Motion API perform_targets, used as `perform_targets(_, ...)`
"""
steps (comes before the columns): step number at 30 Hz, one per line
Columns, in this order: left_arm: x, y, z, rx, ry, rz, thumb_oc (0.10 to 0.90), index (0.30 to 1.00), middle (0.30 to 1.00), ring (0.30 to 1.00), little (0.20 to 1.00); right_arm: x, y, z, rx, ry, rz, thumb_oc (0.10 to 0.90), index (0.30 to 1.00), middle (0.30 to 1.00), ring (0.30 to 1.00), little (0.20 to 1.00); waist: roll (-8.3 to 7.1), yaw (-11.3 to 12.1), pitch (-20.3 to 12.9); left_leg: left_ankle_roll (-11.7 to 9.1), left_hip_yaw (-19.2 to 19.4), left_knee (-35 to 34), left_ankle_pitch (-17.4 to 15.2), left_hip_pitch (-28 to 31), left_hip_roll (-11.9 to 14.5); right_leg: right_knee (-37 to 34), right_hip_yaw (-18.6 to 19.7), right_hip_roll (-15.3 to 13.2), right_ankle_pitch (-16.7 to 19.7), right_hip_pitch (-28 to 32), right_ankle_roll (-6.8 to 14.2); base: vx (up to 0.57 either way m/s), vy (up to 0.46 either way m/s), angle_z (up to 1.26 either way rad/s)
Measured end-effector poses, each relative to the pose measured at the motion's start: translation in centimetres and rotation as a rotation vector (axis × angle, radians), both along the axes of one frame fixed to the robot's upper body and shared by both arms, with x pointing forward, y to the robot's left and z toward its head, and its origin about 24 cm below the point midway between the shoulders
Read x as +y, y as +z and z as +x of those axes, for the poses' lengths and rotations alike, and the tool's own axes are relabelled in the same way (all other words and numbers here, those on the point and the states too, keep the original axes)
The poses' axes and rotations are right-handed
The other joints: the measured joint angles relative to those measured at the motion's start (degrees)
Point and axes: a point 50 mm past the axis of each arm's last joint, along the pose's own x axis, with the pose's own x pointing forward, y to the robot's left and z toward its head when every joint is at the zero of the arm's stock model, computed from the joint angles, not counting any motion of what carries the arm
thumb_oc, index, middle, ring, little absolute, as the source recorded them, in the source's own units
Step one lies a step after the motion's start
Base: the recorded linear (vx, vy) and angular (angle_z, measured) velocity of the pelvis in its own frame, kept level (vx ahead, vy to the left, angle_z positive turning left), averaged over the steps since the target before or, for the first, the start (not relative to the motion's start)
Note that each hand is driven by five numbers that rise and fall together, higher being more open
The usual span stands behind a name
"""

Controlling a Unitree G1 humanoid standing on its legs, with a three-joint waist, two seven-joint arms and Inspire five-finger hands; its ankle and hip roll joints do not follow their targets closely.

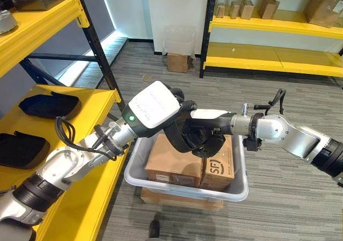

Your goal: Move parts from the plastic box to the shelf.

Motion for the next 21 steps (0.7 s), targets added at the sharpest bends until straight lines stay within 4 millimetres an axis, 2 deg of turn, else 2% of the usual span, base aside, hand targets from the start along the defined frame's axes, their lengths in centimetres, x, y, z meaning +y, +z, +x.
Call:
perform_targets(10,0.33,-0.4,0.23,0.027,0.032,0.012,0.4,0.3,0.3,0.3,0.3,0.19,-0.37,-0.08,-0.006,0.009,-0.017,0.4,0.3,0.3,0.3,0.3,0.01,0.0,0.0,0.1,0.1,0.0,-0.1,0.0,0.0,0.0,0.1,0.0,0.0,0.0,0.0,0.0,0.0,0.0)
perform_targets(13,0.48,-0.46,0.21,0.03,0.039,0.013,0.571,0.539,0.539,0.539,0.539,0.22,-0.48,-0.11,-0.001,0.011,-0.019,0.4,0.3,0.3,0.3,0.3,0.01,0.0,0.0,0.1,0.1,0.0,-0.1,0.0,0.0,0.0,0.2,0.0,0.0,0.0,0.0,0.0,0.0,0.0)
perform_targets(14,0.6,-0.57,0.16,0.035,0.044,0.011,0.592,0.569,0.569,0.569,0.569,0.26,-0.51,-0.12,0.0,0.012,-0.018,0.4,0.3,0.3,0.3,0.3,0.01,0.0,0.0,0.2,0.1,0.0,-0.1,0.1,0.0,0.0,0.2,0.0,0.0,0.0,0.0,0.0,0.0,0.0)
perform_targets(16,0.77,-0.73,0.09,0.041,0.05,0.008,0.9,1.0,1.0,1.0,1.0,0.32,-0.54,-0.13,-0.004,0.015,-0.022,0.4,0.3,0.3,0.3,0.3,0.01,0.0,0.0,0.2,0.2,0.0,-0.1,0.1,0.0,0.0,0.4,0.0,0.0,-0.1,0.0,0.0,0.0,0.0)
perform_targets(21,0.69,-0.78,-0.03,0.042,0.044,0.008,0.9,1.0,1.0,1.0,1.0,0.43,-0.58,-0.14,-0.004,0.018,-0.021,0.4,0.3,0.3,0.3,0.3,0.01,0.1,0.0,0.3,0.2,0.0,-0.2,0.1,0.0,0.0,0.4,-0.1,0.0,-0.1,0.0,0.0,0.0,0.0)
